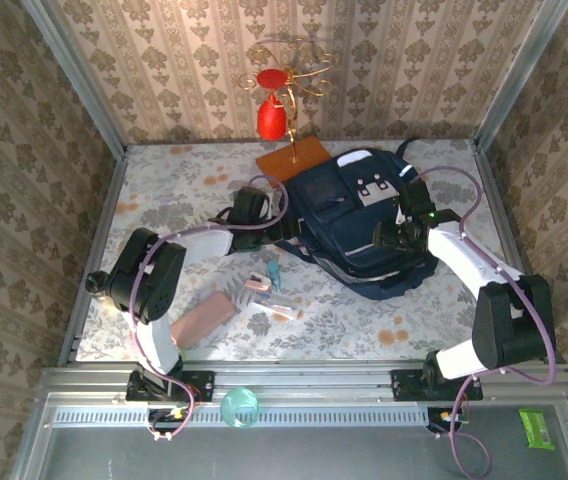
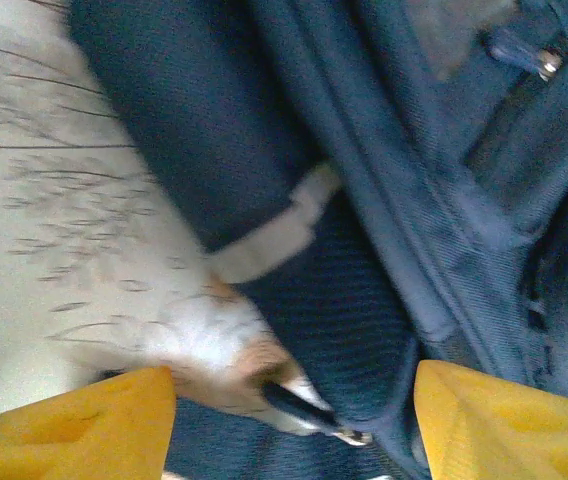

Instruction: Pack the student bag

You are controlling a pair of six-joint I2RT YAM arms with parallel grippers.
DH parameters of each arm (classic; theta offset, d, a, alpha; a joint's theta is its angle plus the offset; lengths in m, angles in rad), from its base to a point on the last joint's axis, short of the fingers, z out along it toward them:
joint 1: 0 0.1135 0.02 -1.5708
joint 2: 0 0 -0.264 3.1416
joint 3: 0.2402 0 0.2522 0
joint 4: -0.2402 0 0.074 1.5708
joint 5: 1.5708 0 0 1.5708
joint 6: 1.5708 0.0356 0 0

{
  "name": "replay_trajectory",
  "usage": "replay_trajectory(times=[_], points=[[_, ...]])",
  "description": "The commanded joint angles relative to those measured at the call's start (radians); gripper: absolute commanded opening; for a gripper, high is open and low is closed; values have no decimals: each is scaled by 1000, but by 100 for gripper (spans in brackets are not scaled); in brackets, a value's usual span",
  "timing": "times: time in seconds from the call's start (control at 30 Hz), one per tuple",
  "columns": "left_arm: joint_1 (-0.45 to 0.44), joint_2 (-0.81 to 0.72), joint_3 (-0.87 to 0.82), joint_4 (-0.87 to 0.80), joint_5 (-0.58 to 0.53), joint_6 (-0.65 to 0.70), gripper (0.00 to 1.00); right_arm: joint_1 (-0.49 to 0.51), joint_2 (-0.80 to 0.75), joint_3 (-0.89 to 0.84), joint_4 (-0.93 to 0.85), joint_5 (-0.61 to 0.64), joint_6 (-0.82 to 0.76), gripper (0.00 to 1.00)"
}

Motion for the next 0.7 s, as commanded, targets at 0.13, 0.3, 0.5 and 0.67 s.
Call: replay_trajectory(times=[0.13,0.3,0.5,0.67], points=[[-21,111,108,-20,-4,-50,66,45,-107,-45,-5,-61,31,59],[-21,109,78,-6,-35,-61,66,98,-230,-60,-64,-17,55,59],[-18,147,83,34,-18,-82,66,76,-224,-110,-46,46,71,60],[-24,202,125,54,8,-96,55,7,-97,-104,95,22,88,60]])
